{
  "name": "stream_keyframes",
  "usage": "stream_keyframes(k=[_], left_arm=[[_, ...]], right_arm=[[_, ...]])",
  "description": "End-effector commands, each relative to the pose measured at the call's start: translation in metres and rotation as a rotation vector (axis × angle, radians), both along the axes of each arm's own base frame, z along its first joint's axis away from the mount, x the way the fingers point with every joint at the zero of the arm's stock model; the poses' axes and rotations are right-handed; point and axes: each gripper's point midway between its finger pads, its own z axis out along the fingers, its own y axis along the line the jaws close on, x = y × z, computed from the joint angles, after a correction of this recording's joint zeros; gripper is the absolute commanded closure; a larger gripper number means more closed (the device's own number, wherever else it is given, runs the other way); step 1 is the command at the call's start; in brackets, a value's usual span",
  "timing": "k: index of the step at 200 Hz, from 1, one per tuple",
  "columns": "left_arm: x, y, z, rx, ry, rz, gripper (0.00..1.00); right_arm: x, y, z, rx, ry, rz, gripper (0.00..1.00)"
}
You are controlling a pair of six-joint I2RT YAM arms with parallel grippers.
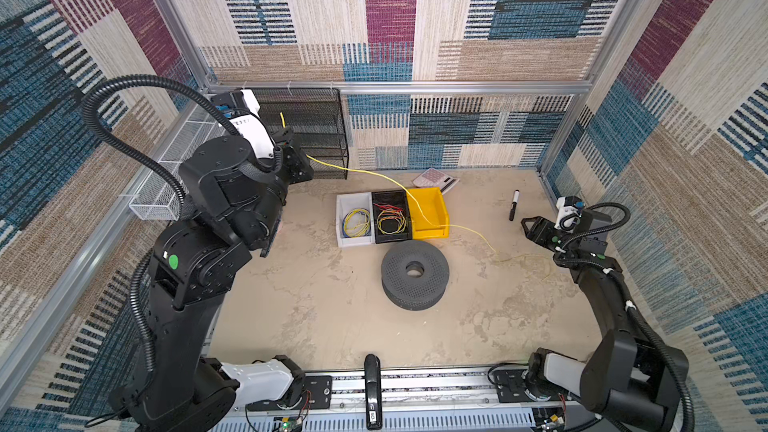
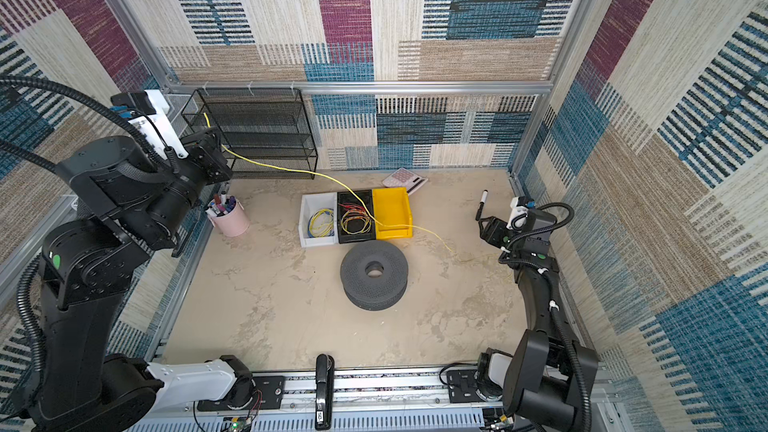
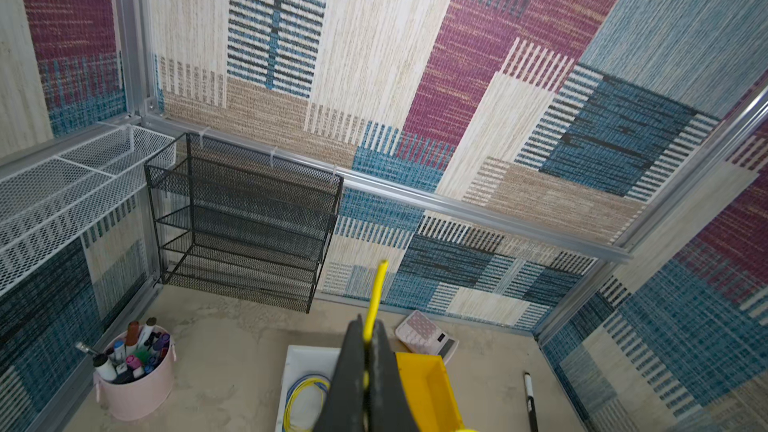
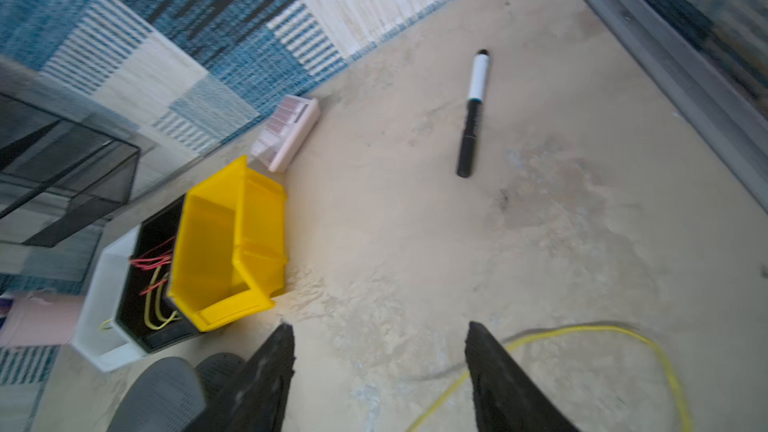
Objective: Wrap the cables
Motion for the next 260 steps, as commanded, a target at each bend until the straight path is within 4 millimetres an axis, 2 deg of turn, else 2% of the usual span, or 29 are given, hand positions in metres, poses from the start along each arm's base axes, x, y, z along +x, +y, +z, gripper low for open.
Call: stream_keyframes(k=[1,40,85,102,119,143,166,190,206,226,260], left_arm=[[-0.004,-0.001,-0.022,-0.018,0.074,-0.014,1.00],[-0.007,-0.006,-0.080,-0.004,0.243,-0.031,1.00],[-0.015,0.004,-0.153,-0.023,0.381,0.032,1.00],[-0.020,0.009,-0.175,-0.022,0.415,0.051,1.00],[-0.024,0.014,-0.188,-0.022,0.426,0.066,1.00],[-0.029,0.017,-0.194,-0.017,0.423,0.062,1.00],[-0.030,0.010,-0.200,0.004,0.442,0.018,1.00],[-0.030,-0.009,-0.210,0.005,0.489,-0.071,1.00],[-0.032,-0.018,-0.217,-0.014,0.526,-0.116,1.00],[-0.037,-0.023,-0.226,-0.035,0.562,-0.145,1.00],[-0.042,-0.022,-0.233,-0.030,0.591,-0.151,1.00]], right_arm=[[-0.002,0.042,0.046,0.041,-0.093,0.151,0.33],[-0.025,0.106,0.120,0.065,-0.243,0.398,0.32],[-0.062,0.182,0.183,0.078,-0.391,0.680,0.31],[-0.074,0.217,0.194,0.075,-0.422,0.796,0.30],[-0.082,0.255,0.188,0.057,-0.410,0.908,0.29],[-0.093,0.305,0.163,0.003,-0.370,1.062,0.29],[-0.114,0.356,0.147,-0.081,-0.382,1.204,0.26],[-0.131,0.397,0.134,-0.157,-0.425,1.276,0.25],[-0.139,0.417,0.129,-0.176,-0.469,1.309,0.25],[-0.145,0.433,0.121,-0.172,-0.510,1.332,0.24],[-0.146,0.460,0.090,-0.180,-0.497,1.380,0.24]])
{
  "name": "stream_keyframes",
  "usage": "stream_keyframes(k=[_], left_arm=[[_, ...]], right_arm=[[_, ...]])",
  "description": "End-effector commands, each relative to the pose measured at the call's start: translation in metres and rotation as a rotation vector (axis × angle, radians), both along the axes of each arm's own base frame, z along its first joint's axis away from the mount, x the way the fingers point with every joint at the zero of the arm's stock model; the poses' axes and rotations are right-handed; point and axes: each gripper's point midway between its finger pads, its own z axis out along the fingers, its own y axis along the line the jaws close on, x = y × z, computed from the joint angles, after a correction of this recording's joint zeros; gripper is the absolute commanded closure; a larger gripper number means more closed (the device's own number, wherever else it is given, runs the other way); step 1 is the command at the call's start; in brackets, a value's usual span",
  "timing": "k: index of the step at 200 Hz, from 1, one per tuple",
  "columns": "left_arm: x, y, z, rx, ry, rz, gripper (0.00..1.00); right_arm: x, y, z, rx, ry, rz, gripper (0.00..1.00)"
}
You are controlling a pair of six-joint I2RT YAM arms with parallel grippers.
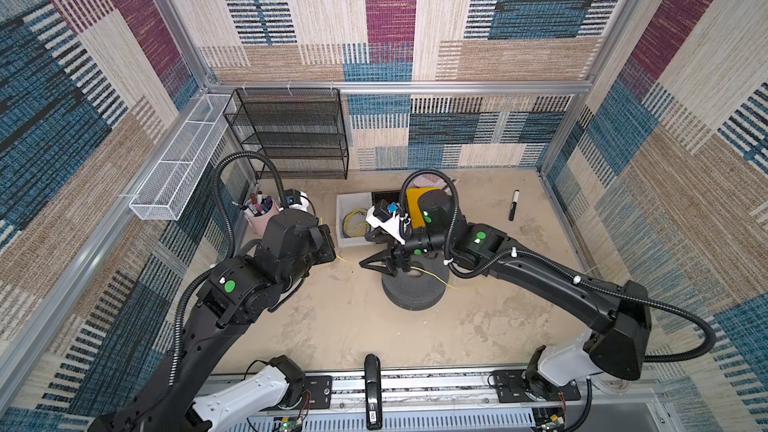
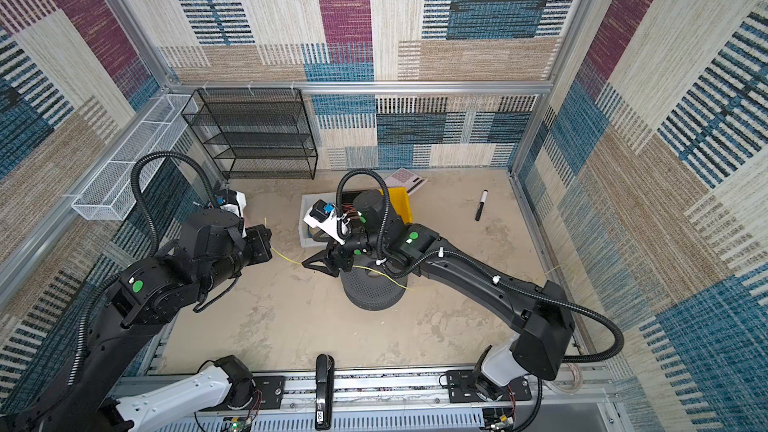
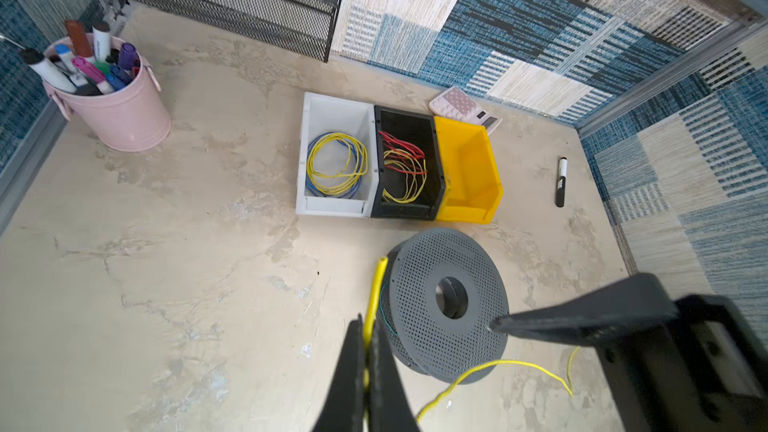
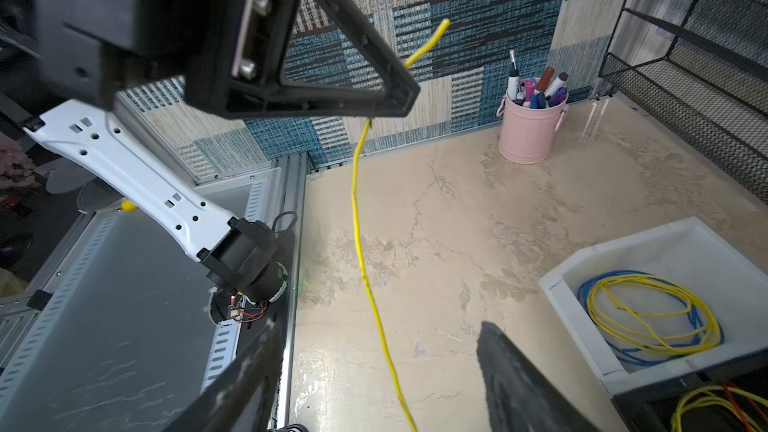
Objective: Wrap the cables
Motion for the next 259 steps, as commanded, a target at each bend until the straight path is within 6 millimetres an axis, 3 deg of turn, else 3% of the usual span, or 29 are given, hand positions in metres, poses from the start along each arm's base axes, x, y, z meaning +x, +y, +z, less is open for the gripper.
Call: stream_keyframes(k=[1,20,58,112,141,225,259], left_arm=[[-0.006,-0.002,-0.005,-0.019,0.033,-0.013,1.00],[-0.007,0.002,-0.001,-0.011,0.026,-0.003,1.00],[-0.008,0.002,0.000,-0.004,0.026,-0.010,1.00],[-0.010,-0.002,0.006,-0.019,0.021,-0.035,1.00],[-0.012,0.000,0.008,-0.028,0.011,-0.033,1.00],[-0.009,0.002,0.012,0.010,0.022,-0.025,1.00],[-0.008,-0.001,0.011,0.003,0.031,-0.032,1.00]], right_arm=[[0.006,0.018,-0.005,0.029,-0.070,0.012,0.24],[0.002,0.028,-0.016,0.018,-0.042,0.047,0.27],[-0.014,0.025,-0.010,0.051,-0.049,0.085,0.27],[-0.001,0.031,-0.053,-0.057,-0.069,0.021,0.35],[0.001,0.035,-0.055,-0.061,-0.074,0.011,0.49],[-0.008,0.028,-0.033,-0.045,-0.095,-0.002,0.91],[-0.013,0.026,-0.034,-0.043,-0.095,0.011,1.00]])
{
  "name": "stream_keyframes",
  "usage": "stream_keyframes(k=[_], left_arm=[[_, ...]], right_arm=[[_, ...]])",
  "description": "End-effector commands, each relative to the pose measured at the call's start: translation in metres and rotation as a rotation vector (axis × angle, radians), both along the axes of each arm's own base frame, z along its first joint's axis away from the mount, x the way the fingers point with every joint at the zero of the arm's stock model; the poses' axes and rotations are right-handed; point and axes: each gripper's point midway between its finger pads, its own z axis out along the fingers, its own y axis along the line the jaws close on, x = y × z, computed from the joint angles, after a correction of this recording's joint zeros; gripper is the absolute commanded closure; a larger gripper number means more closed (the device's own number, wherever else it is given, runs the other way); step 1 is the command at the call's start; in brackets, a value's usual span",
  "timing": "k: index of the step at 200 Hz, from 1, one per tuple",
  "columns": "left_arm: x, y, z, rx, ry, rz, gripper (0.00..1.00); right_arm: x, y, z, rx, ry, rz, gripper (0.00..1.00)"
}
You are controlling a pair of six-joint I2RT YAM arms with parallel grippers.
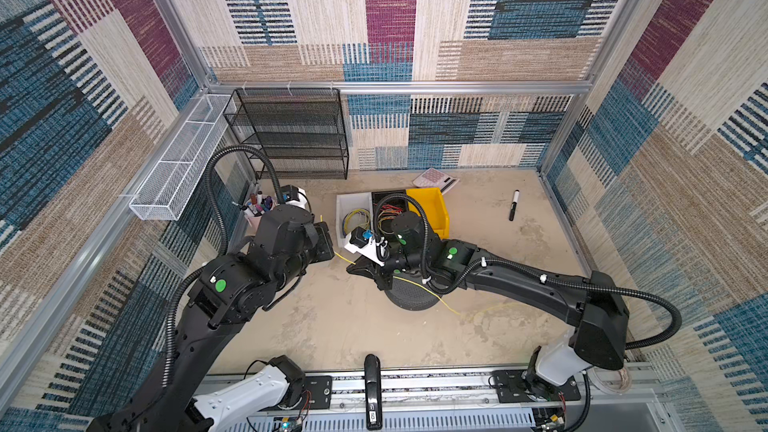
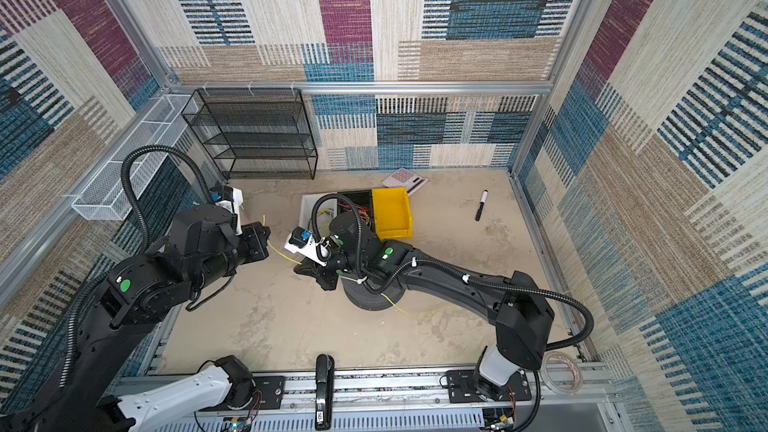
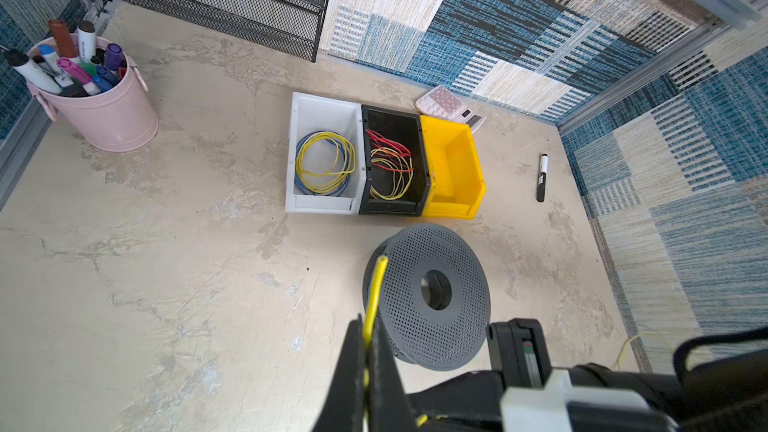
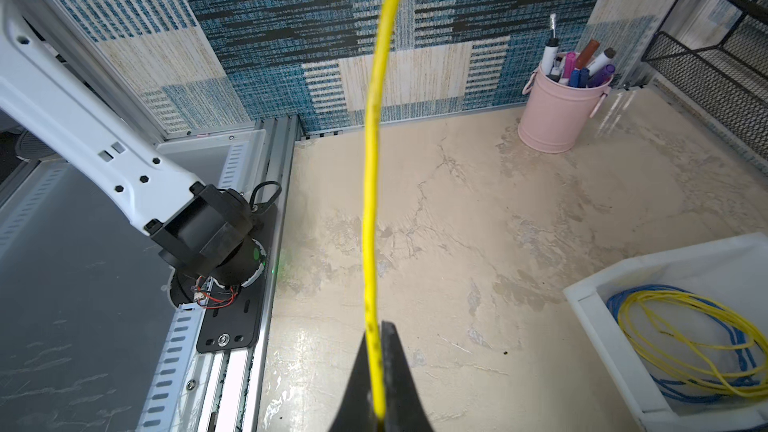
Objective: Wrap the cables
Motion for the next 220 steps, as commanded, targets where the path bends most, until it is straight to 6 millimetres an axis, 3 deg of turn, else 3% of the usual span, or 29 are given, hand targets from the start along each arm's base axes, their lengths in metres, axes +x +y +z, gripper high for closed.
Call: stream_keyframes(k=[1,16,31,47,62,67,114,139,155,176,199,220], left_arm=[[-0.005,0.002,-0.007,0.022,0.036,-0.012,1.00],[-0.006,0.000,-0.007,0.018,0.038,-0.019,1.00],[-0.007,0.000,-0.005,0.009,0.033,-0.024,0.91],[-0.008,0.001,-0.002,0.009,0.024,-0.026,0.72],[-0.010,0.009,0.004,0.028,0.011,-0.002,0.50],[-0.011,0.015,0.007,0.039,0.003,0.014,0.47],[-0.033,0.080,0.050,0.184,-0.082,0.194,0.40],[-0.043,0.105,0.043,0.267,-0.036,0.278,0.43],[-0.047,0.109,0.030,0.262,-0.010,0.291,0.46],[-0.040,0.078,-0.010,0.180,0.109,0.168,0.48],[-0.025,0.007,-0.065,-0.017,0.272,-0.112,0.48],[-0.013,-0.050,-0.096,-0.241,0.324,-0.335,0.49]], right_arm=[[0.002,0.000,0.008,0.024,-0.027,-0.008,1.00],[0.001,0.000,0.009,0.040,-0.026,-0.006,1.00],[-0.002,-0.001,0.009,0.048,-0.024,0.005,1.00],[-0.005,0.000,0.005,0.045,-0.017,0.022,1.00],[-0.009,0.000,0.004,0.049,-0.007,0.045,1.00],[-0.009,0.001,0.004,0.051,-0.007,0.050,1.00],[-0.017,0.005,0.018,0.098,0.078,0.193,1.00],[-0.020,0.002,0.035,0.155,0.157,0.303,1.00],[-0.020,-0.005,0.048,0.192,0.185,0.355,1.00],[-0.019,-0.015,0.061,0.214,0.210,0.406,1.00],[-0.020,-0.028,0.074,0.246,0.230,0.466,1.00],[-0.013,-0.035,0.074,0.236,0.212,0.436,1.00]])
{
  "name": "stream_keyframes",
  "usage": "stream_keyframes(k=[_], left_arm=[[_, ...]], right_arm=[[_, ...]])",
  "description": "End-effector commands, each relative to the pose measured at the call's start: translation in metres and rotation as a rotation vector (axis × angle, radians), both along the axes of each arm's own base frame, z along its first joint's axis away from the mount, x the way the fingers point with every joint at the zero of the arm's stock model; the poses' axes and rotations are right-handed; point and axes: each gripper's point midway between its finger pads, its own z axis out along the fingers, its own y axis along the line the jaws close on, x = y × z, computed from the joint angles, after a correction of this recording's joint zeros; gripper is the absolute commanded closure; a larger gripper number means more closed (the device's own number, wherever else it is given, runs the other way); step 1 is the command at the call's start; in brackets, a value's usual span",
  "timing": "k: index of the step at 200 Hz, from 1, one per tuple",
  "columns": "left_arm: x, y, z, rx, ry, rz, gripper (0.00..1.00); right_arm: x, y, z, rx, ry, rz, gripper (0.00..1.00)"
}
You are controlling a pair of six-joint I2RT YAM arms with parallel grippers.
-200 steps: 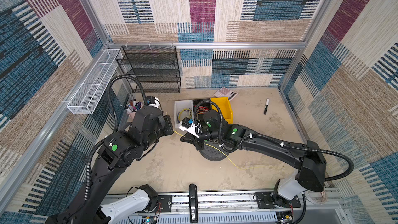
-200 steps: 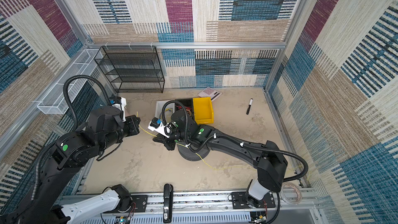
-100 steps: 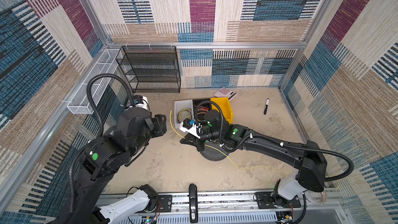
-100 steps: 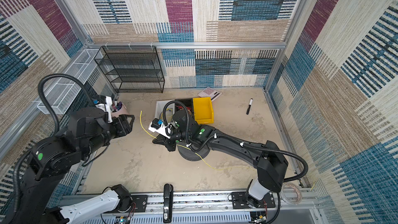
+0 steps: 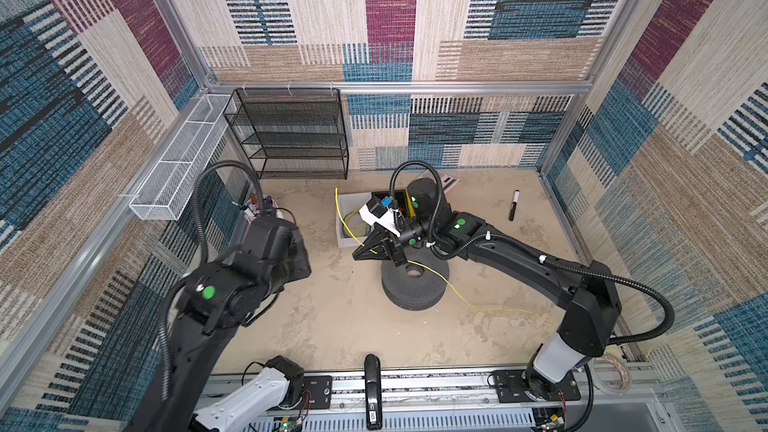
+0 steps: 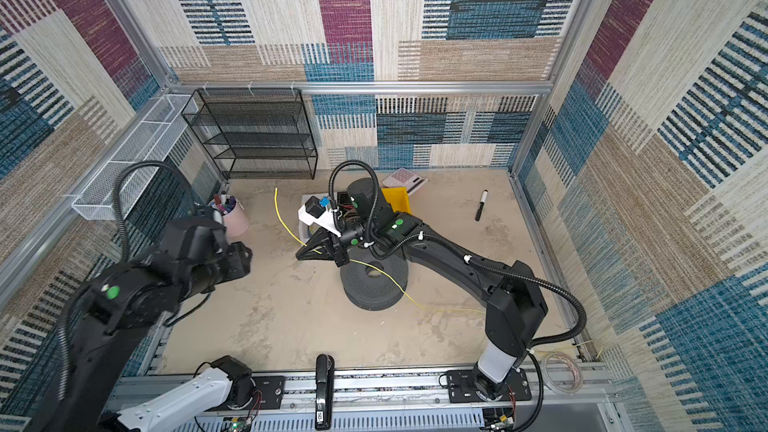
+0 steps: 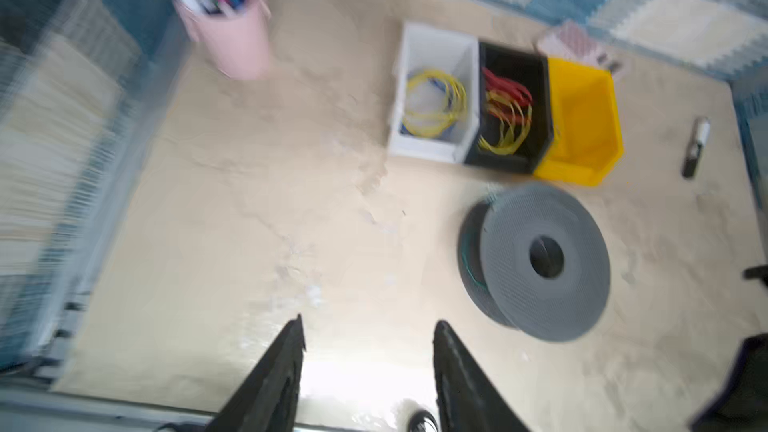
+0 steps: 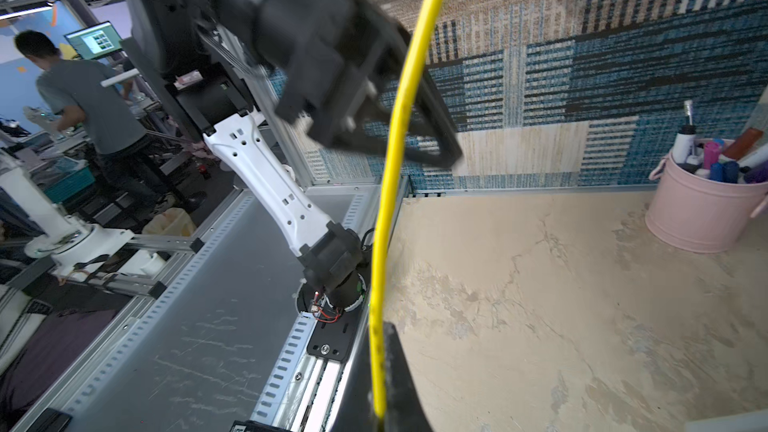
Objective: Wrap the cables
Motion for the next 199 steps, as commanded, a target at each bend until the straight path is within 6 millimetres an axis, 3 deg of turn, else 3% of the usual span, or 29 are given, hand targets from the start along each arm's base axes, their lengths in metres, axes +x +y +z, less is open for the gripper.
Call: stream_keyframes(k=[1,17,61,92,117,152,199], left_arm=[[0.007,-0.086,-0.010,-0.388,0.030,-0.307,0.49],[0.017,-0.113,-0.022,-0.524,0.034,-0.381,0.50],[0.042,-0.143,-0.074,-0.695,0.059,-0.397,0.51],[0.050,-0.149,-0.124,-0.717,0.121,-0.362,0.45],[0.053,-0.148,-0.148,-0.720,0.116,-0.350,0.42],[0.055,-0.158,-0.173,-0.783,0.127,-0.362,0.45],[0.061,-0.176,-0.184,-0.809,0.109,-0.390,0.52]], right_arm=[[-0.008,-0.010,0.008,0.016,0.004,0.052,1.00],[-0.006,-0.014,0.005,0.003,0.014,0.045,1.00],[-0.008,-0.021,0.009,0.019,0.007,0.031,1.00],[-0.009,-0.023,0.009,0.014,0.013,0.022,1.00],[-0.010,-0.026,0.005,0.010,0.016,0.001,1.00],[-0.010,-0.027,-0.002,-0.001,0.046,-0.012,1.00],[-0.009,-0.027,-0.006,-0.017,0.053,-0.035,1.00]])
